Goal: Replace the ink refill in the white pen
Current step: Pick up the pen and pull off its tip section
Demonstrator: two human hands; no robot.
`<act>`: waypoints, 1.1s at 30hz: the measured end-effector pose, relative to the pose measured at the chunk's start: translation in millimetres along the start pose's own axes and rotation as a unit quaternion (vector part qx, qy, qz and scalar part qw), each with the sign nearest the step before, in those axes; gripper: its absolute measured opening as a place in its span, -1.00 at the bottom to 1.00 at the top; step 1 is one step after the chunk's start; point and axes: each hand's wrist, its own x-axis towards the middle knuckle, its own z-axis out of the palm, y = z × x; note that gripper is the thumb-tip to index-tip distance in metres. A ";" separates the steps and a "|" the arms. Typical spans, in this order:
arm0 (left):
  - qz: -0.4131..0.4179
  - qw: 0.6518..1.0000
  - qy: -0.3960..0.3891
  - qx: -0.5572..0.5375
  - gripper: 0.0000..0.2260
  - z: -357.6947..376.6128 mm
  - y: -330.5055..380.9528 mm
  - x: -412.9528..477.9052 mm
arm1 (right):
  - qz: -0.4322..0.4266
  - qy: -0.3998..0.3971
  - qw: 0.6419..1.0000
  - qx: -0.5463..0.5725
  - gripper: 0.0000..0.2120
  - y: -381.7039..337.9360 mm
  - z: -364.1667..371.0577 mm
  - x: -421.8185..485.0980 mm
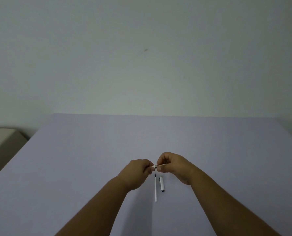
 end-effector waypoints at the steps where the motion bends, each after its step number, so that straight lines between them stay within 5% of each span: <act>1: 0.003 1.000 0.004 0.006 -0.75 -0.7 0.5 -0.1 | 0.012 -0.009 1.000 0.011 -0.86 -2.4 0.3 -1.9; 4: 0.009 1.000 0.008 0.022 -0.75 -2.3 1.9 0.0 | 0.038 0.005 0.999 -0.018 -0.78 -5.8 1.3 -2.4; 7: 0.013 1.000 0.009 0.025 -0.75 -3.2 3.2 0.3 | 0.000 0.014 0.999 -0.037 -0.95 -6.7 1.3 -2.1; 13: 0.021 0.999 0.020 0.033 -0.75 -7.3 5.2 -0.1 | 0.021 0.022 0.999 -0.034 -0.84 -11.7 -0.9 -4.7; 16: 0.021 0.999 0.021 0.029 -0.75 -8.3 7.0 -0.1 | -0.012 0.020 0.998 -0.052 -0.95 -10.0 -2.7 -4.1; 21: 0.018 0.999 0.022 0.039 -0.76 -10.6 8.7 2.1 | 0.016 0.025 0.999 -0.025 -0.82 -12.9 -3.7 -5.8; 24: 0.024 0.999 0.020 0.041 -0.75 -10.6 9.5 2.0 | -0.021 0.026 0.999 -0.039 -0.95 -11.9 -5.7 -4.7; 29: 0.027 0.998 0.023 0.046 -0.75 -12.7 11.3 3.0 | 0.002 0.027 0.999 -0.028 -0.82 -15.9 -6.8 -6.2; 33: 0.025 0.998 0.024 0.049 -0.75 -14.5 12.2 2.9 | -0.034 0.032 0.998 -0.051 -0.95 -16.4 -8.0 -4.3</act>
